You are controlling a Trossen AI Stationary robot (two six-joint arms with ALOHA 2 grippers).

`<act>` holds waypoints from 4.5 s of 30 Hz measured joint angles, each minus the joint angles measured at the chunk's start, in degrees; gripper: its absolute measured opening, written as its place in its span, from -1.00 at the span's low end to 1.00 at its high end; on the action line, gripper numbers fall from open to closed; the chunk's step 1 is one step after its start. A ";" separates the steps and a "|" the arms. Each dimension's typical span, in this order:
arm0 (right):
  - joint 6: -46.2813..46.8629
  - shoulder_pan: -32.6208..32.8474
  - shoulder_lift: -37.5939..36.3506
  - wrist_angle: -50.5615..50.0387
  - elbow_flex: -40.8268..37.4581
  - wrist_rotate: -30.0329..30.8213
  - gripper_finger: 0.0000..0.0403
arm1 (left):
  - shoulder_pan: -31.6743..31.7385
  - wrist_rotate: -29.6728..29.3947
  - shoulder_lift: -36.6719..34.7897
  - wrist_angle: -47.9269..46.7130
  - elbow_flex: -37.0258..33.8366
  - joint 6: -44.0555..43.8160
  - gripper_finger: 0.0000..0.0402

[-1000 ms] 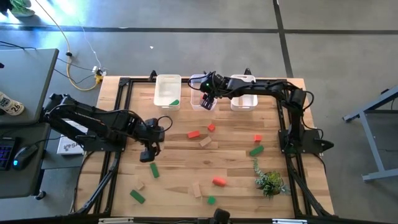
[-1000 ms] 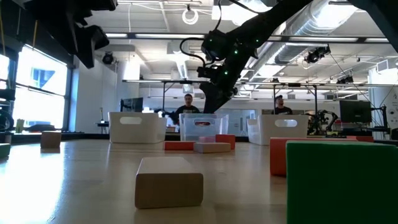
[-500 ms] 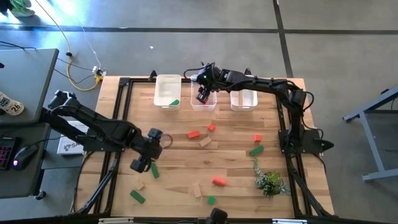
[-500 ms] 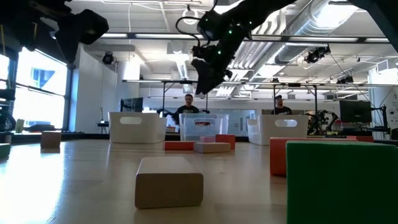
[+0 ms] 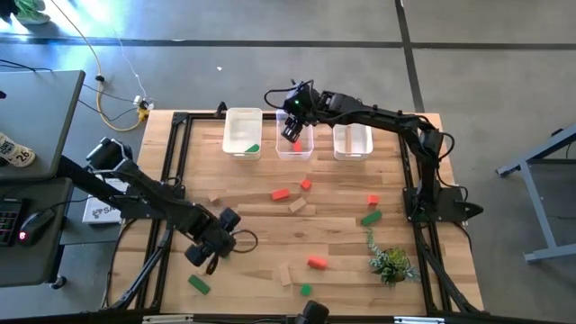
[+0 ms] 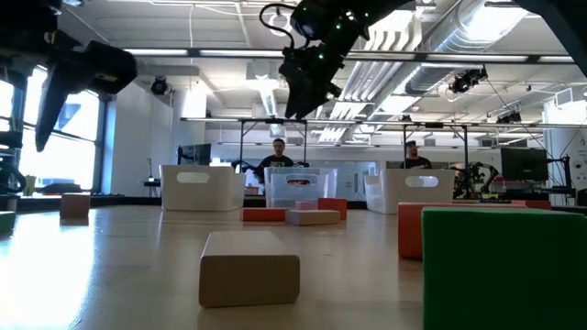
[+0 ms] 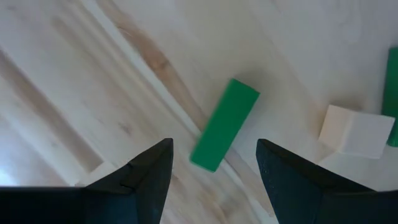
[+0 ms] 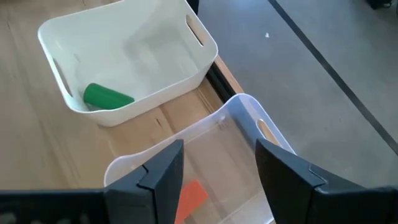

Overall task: Sort & place blocks by color
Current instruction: Put the green block into the left white bin

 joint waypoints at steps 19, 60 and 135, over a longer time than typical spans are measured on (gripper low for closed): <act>1.51 0.00 0.00 -6.15 0.02 -0.02 -0.08 | -0.72 0.40 12.25 2.60 -0.02 -0.02 0.10; 1.49 5.06 0.00 -26.98 0.04 -7.15 -0.31 | 14.92 -12.87 1.32 -0.56 1.43 -7.52 -0.67; 44.81 26.32 -45.92 -22.19 -60.22 -2.64 -0.30 | 72.61 -3.04 2.10 23.15 1.42 -1.55 -0.35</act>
